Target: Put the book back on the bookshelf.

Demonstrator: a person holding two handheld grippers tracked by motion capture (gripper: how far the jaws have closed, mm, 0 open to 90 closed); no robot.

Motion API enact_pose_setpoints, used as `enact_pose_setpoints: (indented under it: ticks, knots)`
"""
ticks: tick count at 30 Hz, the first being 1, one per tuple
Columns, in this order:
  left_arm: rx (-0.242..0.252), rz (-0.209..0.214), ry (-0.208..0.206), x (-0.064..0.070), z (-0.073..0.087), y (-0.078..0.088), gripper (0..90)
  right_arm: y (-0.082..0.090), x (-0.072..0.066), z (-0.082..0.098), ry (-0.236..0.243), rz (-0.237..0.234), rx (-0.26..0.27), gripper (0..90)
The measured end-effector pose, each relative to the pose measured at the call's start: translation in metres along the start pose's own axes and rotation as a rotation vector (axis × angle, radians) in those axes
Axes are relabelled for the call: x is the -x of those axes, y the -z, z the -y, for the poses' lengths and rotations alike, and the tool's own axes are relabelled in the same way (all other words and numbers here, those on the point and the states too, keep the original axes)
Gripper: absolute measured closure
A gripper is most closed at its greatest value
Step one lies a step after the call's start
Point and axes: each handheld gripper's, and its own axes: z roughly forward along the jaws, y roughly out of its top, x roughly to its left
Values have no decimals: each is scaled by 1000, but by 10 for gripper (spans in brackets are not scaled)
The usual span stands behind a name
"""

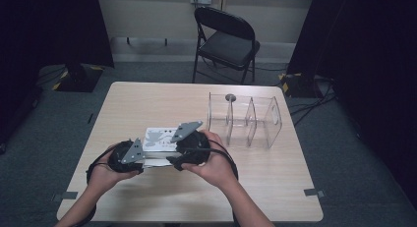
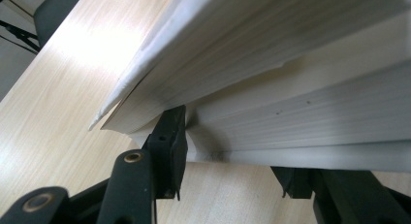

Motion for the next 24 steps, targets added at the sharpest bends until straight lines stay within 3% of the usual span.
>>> enact_pose_setpoints:
  ticks: [2, 8, 9, 12, 14, 18, 24]
  knots:
    - [-9, 24, 8, -1, -2, 3, 515, 10, 2, 14, -80, -7, 7, 307]
    - [-18, 40, 22, -3, -4, 7, 519, 18, 7, 42, -123, 21, 15, 291]
    - [-42, 39, 18, -4, -6, 9, 522, 18, 7, 48, -131, 24, 12, 280]
    - [-44, 49, 23, -6, -6, 10, 534, 6, 8, 74, -167, 6, -20, 251]
    - [-44, 53, 31, -8, -7, 11, 537, 2, 8, 80, -178, 3, -30, 248]
    - [-58, 65, 41, -12, -8, 15, 554, -21, 11, 110, -247, -9, -57, 244]
    - [-83, 90, 33, -14, -13, 18, 558, -39, 10, 132, -299, -32, -72, 245]
